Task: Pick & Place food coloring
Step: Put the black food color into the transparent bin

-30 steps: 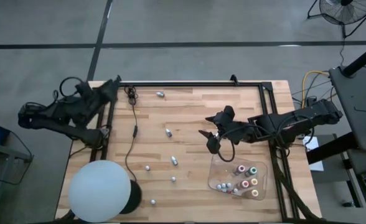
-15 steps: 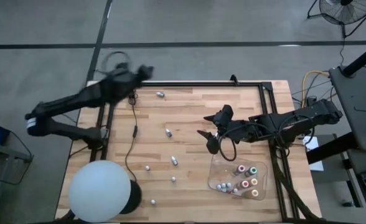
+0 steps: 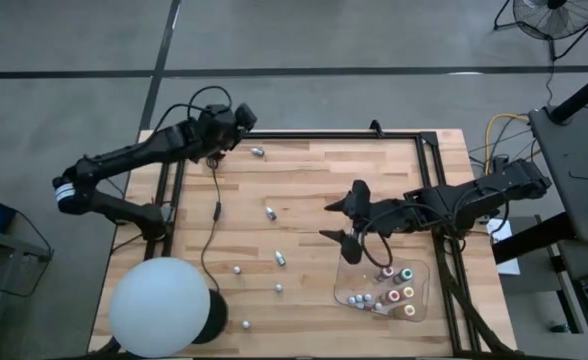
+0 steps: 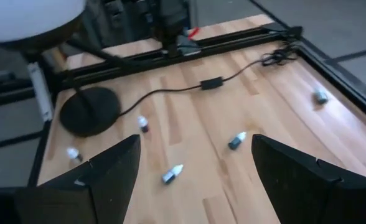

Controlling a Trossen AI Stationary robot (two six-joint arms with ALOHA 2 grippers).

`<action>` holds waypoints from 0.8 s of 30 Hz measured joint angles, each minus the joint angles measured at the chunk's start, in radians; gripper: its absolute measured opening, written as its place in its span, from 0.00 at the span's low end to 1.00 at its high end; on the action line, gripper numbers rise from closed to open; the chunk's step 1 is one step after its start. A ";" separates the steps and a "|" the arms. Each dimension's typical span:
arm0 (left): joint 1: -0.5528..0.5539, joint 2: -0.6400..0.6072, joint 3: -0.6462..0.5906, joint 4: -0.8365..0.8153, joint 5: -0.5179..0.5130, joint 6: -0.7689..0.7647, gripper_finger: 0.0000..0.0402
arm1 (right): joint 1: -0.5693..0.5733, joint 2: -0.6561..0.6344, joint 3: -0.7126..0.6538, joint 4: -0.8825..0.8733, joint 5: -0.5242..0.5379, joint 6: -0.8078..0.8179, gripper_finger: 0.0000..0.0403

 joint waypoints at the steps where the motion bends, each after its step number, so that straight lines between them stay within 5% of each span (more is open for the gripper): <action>1: 0.000 0.005 0.000 -0.007 0.003 -0.028 0.61 | 0.007 0.000 0.000 0.000 -0.003 -0.010 0.74; 12: 0.057 0.244 0.173 -0.080 0.099 -0.122 0.61 | 0.064 -0.004 0.010 0.001 -0.028 -0.107 0.75; 24: 0.092 0.456 0.313 -0.116 0.091 -0.341 0.61 | 0.117 -0.044 0.001 -0.070 -0.022 -0.139 0.75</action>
